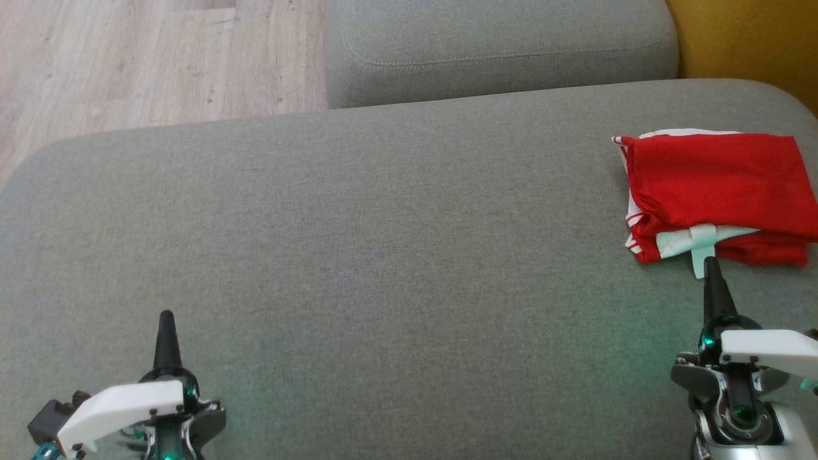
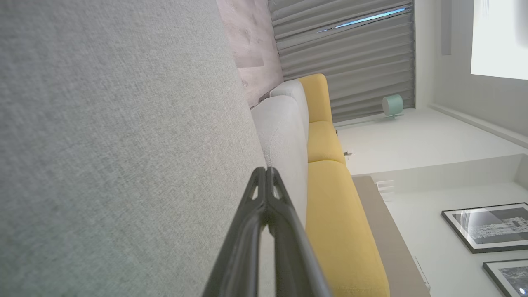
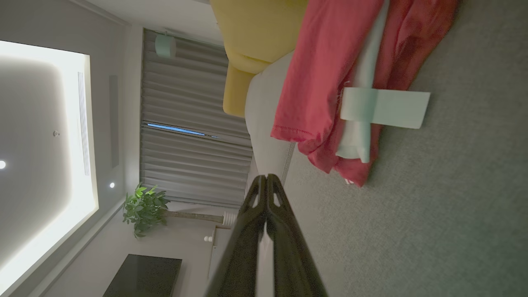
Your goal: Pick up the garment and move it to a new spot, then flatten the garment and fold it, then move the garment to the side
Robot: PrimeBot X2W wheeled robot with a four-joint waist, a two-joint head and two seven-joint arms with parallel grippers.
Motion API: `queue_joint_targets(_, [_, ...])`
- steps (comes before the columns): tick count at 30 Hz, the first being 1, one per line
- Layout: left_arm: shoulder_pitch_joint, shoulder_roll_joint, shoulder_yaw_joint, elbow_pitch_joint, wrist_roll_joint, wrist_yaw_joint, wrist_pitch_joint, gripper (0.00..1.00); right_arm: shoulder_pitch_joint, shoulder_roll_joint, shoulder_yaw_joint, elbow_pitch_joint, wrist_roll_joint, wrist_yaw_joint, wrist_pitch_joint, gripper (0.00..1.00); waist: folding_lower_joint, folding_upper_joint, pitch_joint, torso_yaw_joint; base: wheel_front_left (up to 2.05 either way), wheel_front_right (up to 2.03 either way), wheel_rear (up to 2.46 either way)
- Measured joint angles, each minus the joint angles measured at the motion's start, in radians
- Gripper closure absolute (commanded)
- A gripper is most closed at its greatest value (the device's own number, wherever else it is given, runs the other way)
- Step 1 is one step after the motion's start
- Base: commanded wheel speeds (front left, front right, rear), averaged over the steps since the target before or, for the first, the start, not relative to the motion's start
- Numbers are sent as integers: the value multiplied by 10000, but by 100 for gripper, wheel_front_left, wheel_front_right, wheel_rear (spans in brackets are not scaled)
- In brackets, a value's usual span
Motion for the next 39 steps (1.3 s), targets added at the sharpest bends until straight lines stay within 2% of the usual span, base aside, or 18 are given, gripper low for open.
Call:
queue_joint_targets(23, [-16, 0, 360, -40, -2115, -2, 648, 100, 219, 0, -301, -416, 2456, 0, 637, 100, 0, 0, -65, 77, 0, 0, 0])
queue_joint_targets(39, [-17, 0, 368, -42, -2111, -4, 648, 100, 219, 0, -303, -456, 2477, 0, 637, 100, 0, 0, -65, 77, 0, 0, 0])
